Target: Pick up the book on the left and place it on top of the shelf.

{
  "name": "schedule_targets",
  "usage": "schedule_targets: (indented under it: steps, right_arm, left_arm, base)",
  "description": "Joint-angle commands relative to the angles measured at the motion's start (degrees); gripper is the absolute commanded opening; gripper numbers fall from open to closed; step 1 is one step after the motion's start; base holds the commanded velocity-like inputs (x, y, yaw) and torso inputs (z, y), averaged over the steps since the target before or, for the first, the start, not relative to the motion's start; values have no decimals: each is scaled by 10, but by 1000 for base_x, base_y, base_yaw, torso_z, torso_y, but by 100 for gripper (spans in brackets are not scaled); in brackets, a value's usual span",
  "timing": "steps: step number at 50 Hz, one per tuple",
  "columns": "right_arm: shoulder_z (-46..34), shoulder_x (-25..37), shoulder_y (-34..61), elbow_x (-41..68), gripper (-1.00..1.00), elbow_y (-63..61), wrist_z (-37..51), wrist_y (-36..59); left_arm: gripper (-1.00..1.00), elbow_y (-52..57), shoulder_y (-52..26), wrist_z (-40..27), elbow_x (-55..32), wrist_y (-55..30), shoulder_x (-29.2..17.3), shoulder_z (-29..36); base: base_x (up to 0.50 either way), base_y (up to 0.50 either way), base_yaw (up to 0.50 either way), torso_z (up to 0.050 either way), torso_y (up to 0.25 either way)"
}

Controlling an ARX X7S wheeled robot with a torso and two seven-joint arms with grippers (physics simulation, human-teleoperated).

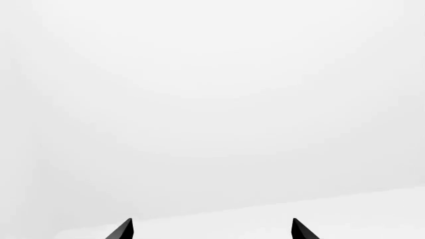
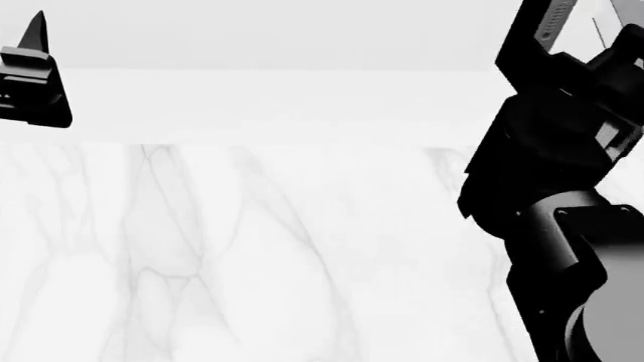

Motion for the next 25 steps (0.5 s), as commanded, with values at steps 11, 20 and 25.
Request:
schedule_targets:
  steps: [11, 20, 25]
  right_arm:
    - [82, 44, -9, -145, -100, 25, 14, 173]
    - [62, 65, -24, -148, -100, 25, 23, 247]
    - [59, 73, -34, -147, -100, 25, 21, 264]
  left_arm:
    - [100, 1, 2, -4, -5, 2, -2, -2]
    - [100, 2, 4, -4, -7, 3, -4, -3]
    - [100, 1, 4, -4, -8, 5, -5, -3]
  base:
    - [0, 0, 0, 0, 2]
    - [0, 0, 0, 0, 1]
    - [0, 0, 0, 0, 0]
